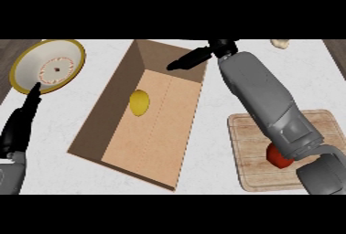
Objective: Pick the lemon from the cutting board and place it in the cardboard box
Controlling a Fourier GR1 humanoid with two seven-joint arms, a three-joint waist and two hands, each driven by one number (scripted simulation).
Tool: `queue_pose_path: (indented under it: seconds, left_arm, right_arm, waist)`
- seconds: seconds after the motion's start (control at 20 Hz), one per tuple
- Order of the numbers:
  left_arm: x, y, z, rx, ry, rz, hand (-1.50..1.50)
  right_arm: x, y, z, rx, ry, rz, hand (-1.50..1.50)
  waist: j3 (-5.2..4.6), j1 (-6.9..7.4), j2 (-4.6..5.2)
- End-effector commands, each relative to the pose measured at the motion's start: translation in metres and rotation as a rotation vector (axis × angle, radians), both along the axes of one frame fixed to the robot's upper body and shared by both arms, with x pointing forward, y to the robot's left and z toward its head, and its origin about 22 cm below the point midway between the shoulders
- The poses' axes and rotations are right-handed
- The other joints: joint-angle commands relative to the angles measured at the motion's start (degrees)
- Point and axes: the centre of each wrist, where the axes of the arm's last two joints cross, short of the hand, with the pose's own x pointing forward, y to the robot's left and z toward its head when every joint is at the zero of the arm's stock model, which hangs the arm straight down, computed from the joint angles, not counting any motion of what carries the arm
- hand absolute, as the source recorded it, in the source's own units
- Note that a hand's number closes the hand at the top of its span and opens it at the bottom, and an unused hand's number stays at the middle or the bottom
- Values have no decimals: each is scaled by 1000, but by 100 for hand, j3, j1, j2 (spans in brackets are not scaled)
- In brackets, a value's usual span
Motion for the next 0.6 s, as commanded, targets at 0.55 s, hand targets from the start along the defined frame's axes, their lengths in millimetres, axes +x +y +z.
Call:
queue_pose_path:
  seconds: [0.55]
  left_arm:
    - [-5,-4,-4,-2,-10,-13,0]
  right_arm:
    - [7,-186,10,-112,7,-6,-150]
  waist:
    - [6,78,43]
